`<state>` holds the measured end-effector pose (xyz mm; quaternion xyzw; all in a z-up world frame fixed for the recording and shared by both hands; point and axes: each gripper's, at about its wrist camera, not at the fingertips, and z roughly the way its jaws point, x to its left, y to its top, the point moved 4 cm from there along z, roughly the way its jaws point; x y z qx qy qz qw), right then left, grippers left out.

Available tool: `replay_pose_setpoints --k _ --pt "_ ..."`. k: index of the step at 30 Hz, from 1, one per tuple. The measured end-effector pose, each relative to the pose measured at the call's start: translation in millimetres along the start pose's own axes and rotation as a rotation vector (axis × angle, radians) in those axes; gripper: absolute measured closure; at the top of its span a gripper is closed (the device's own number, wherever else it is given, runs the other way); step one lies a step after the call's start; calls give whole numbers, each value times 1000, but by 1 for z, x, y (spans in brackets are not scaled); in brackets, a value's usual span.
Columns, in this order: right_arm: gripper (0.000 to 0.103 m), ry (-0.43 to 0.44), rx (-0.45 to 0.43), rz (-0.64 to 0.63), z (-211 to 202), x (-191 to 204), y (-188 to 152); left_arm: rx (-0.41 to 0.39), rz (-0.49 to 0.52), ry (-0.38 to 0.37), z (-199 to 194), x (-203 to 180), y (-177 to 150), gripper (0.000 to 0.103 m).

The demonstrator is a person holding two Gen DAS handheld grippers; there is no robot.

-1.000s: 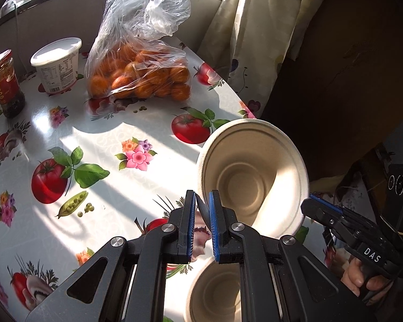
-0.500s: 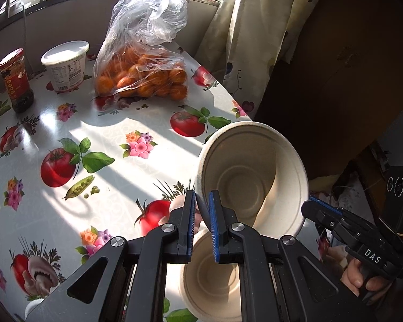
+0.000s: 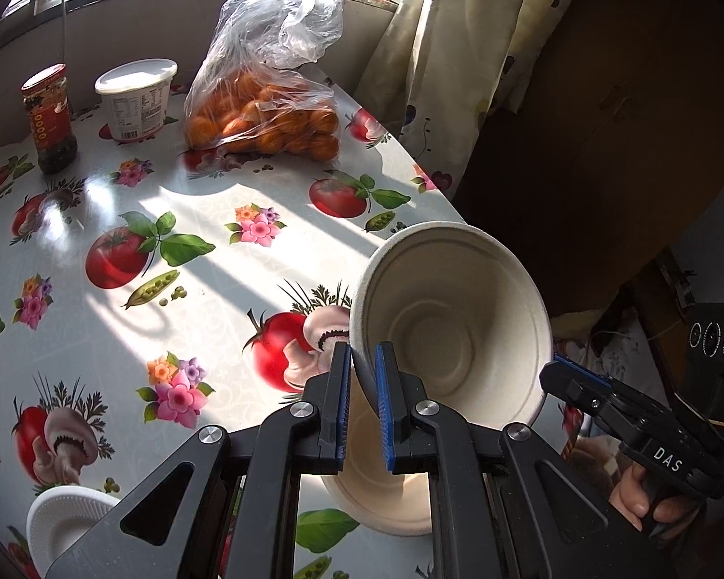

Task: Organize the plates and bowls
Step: 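Lift the beige bowl with the right gripper and carry it over the bowl pair, then lower the held bowl into the beige bowl pair and open the right gripper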

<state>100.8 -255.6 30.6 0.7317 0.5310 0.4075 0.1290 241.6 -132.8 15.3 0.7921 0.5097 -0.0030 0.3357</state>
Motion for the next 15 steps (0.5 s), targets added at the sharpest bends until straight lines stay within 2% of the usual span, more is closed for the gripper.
replay_pose_setpoints --k 15 --pt "87 9 26 22 -3 -1 -26 0 -24 -1 -8 1 -28 92"
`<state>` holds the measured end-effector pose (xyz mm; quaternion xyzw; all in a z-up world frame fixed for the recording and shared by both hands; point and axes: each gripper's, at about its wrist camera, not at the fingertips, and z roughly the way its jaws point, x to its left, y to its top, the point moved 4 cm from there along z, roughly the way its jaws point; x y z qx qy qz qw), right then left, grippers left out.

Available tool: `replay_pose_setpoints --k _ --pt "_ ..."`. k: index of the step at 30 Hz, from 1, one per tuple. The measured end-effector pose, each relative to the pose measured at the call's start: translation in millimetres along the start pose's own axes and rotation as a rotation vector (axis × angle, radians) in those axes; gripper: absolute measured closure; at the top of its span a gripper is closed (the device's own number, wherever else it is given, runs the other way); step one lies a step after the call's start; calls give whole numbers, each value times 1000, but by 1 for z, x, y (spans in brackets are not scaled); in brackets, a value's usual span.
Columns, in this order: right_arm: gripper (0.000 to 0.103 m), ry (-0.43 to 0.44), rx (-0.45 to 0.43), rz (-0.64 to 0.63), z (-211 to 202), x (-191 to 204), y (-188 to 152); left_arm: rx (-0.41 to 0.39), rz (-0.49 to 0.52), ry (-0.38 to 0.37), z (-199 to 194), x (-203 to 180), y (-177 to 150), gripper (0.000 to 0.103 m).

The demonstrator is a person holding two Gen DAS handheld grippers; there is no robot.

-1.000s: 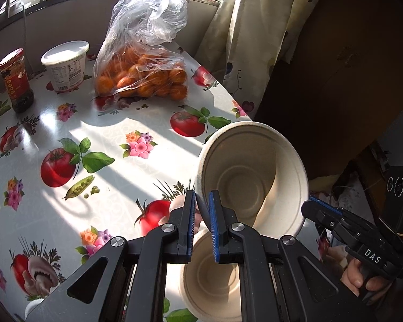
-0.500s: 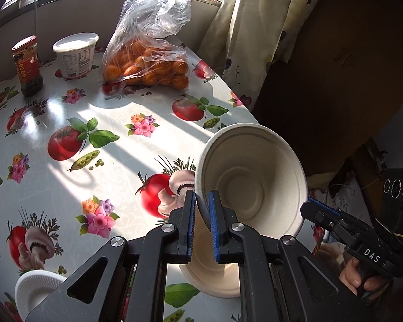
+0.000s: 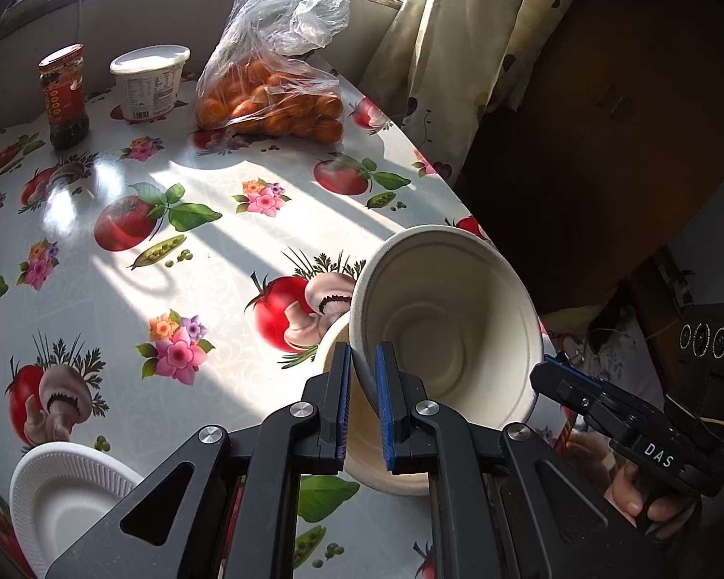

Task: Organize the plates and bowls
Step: 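Lower the held bowl into the beige bowl pair and open the right gripper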

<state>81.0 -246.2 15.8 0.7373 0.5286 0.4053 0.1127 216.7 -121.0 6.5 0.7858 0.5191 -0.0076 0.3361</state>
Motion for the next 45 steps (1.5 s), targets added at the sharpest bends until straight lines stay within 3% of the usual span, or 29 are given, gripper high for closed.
replay_pose_setpoints --k 15,45 --pt "87 -6 35 7 8 -1 -17 15 -23 12 4 8 -22 92" --pt "86 -24 66 26 20 -7 -24 33 -29 29 12 13 -30 92"
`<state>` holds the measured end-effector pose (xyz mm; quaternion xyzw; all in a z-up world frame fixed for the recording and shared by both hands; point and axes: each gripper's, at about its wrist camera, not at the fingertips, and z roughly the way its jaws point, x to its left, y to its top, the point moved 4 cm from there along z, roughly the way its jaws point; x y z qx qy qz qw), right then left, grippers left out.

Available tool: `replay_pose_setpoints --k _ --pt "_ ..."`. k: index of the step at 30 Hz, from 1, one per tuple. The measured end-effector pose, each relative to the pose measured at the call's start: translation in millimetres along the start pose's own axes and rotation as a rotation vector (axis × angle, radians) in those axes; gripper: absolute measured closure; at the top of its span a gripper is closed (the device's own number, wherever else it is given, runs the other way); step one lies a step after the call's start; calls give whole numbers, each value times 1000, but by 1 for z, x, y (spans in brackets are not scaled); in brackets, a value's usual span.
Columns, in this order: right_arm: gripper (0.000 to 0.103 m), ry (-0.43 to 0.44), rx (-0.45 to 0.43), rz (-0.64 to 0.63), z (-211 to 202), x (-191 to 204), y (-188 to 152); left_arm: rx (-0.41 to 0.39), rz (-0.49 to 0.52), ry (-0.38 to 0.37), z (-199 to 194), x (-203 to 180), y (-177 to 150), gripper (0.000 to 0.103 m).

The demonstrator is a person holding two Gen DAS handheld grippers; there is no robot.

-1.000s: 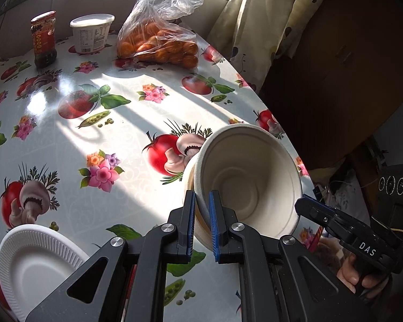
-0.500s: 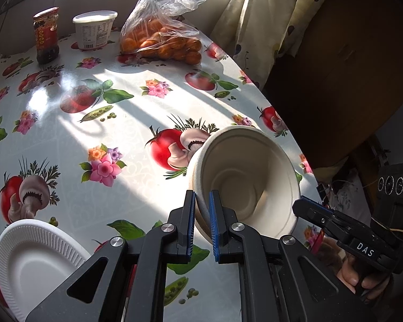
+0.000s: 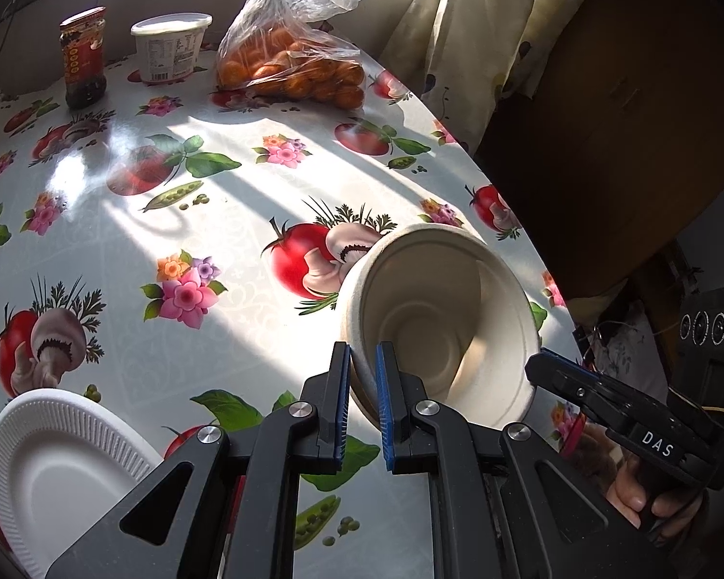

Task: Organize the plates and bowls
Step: 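Lower the held bowl into the beige bowl pair and open the right gripper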

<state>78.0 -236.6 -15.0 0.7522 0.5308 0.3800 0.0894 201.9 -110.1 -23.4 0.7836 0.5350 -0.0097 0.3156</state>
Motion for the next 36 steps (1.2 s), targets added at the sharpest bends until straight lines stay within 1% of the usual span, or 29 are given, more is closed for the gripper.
replay_pose_setpoints --k 7,31,34,36 --pt "86 -7 2 -1 1 -2 -1 2 9 14 1 -2 -1 92" --pt "86 -40 -11 2 -1 -4 -2 4 0 14 2 -1 -1 92" --pt "85 -36 -30 2 -4 -5 0 -13 -4 0 0 -1 -1 91" --pt "81 -41 -50 -4 -5 -5 3 -15 -8 -5 0 -1 -1 90"
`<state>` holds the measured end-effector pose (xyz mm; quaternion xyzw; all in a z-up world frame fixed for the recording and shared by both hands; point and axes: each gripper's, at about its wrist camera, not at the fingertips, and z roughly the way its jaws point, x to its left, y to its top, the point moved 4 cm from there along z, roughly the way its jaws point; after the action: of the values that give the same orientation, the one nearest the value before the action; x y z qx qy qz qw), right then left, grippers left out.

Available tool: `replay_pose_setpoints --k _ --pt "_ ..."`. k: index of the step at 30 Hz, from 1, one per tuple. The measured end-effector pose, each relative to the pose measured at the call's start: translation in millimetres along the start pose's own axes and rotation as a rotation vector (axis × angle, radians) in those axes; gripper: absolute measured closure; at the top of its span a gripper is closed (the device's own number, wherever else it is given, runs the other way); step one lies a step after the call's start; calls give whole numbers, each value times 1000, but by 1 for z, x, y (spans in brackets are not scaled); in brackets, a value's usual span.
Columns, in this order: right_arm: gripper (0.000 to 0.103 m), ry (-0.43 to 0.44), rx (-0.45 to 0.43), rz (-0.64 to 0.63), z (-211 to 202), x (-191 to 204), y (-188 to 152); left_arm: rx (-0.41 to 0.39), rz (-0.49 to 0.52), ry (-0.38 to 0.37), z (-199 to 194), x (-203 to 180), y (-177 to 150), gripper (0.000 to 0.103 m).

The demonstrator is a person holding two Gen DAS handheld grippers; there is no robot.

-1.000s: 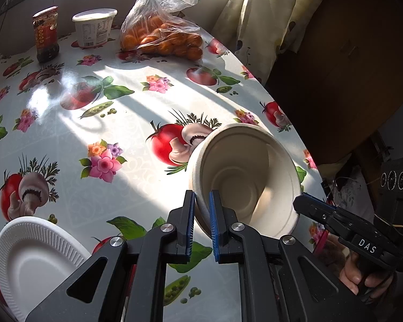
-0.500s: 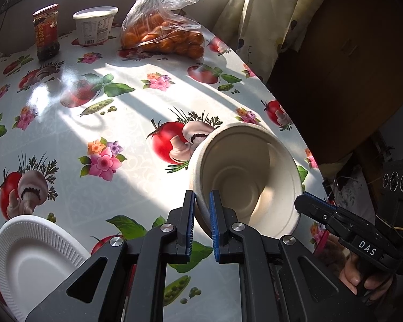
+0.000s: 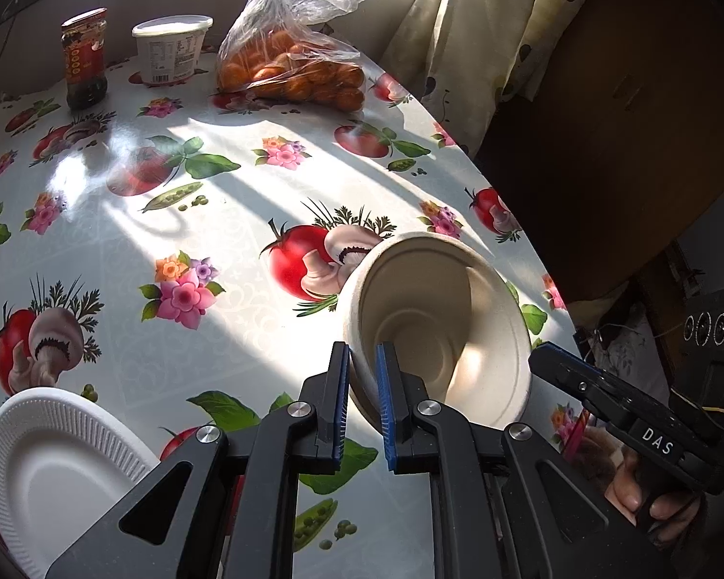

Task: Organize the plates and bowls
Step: 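Lower the held bowl into the beige bowl pair and open the right gripper, then grasp the stacked beige bowls rim with the right gripper and lift them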

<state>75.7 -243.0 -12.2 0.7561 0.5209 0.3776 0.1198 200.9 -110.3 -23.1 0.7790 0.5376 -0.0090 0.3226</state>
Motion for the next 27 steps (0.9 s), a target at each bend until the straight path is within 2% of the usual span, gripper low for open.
replay_pose_setpoints --k 4,13,18,20,27 --pt "79 -22 -6 4 1 -5 2 -15 -14 -19 -2 1 1 82" --pt "79 -34 3 -5 10 -7 1 -23 -52 -3 -1 10 -1 81" --pt "77 -18 -28 -32 3 -3 5 -50 -59 40 -5 16 -2 81" --pt "69 -26 -44 -55 0 -3 6 -79 -57 69 -10 18 -4 81" --pt "55 -17 -73 -101 -3 -8 9 -106 -45 19 -17 11 -11 81"
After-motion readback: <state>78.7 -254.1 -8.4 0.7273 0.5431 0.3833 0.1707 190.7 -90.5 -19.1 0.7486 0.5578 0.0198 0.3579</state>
